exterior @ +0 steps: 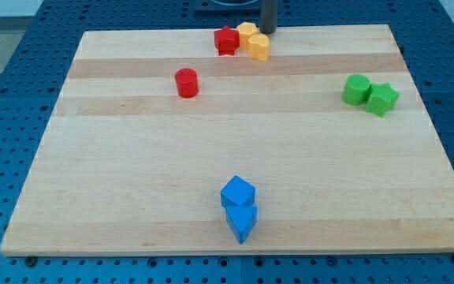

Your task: Move the yellow hexagon into the yellow heart

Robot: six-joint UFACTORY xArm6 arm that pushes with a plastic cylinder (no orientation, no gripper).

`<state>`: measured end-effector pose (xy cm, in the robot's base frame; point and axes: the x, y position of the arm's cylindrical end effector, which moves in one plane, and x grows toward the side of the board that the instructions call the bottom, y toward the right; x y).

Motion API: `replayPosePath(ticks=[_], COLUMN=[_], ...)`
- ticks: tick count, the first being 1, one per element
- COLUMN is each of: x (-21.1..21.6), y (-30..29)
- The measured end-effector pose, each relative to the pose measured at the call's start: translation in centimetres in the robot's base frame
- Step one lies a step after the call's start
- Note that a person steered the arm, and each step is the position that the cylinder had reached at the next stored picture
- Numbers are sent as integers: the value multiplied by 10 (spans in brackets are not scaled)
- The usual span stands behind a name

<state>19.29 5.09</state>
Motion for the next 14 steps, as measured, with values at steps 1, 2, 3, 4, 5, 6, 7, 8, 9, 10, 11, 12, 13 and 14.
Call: replayPosePath(ticks=[1, 2, 3, 4, 5, 6, 7, 8, 9, 10, 11, 12, 13, 14], x=[0, 3, 9, 9, -1, 0, -1, -1, -1, -1, 2, 12, 14, 14], y=[-1, -1, -2, -3, -3, -16, -42, -43, -55, -80, -89, -81, -76, -68])
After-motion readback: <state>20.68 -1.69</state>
